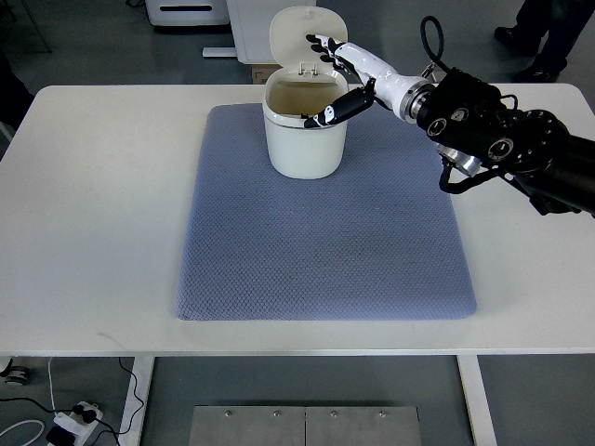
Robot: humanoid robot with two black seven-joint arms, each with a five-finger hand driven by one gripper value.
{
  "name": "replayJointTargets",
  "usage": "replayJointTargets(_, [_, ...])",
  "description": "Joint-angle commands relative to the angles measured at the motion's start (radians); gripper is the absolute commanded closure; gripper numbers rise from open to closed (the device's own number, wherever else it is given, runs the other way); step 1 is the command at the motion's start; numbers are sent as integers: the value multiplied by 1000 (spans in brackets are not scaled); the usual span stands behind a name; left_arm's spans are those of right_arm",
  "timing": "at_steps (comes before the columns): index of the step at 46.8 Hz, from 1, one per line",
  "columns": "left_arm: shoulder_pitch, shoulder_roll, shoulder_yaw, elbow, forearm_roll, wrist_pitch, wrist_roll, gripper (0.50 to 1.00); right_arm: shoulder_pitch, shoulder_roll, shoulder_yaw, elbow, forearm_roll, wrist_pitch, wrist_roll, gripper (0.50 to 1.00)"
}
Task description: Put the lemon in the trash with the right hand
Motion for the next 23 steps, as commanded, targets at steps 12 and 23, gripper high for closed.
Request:
replayJointTargets(12, [0, 0, 0, 0, 0, 0, 0, 500, 2, -61, 5, 54, 0, 7, 3, 500])
replayJointTargets(23, [0, 0, 0, 0, 0, 0, 0, 500, 23, -192, 12, 215, 2, 5, 6, 500])
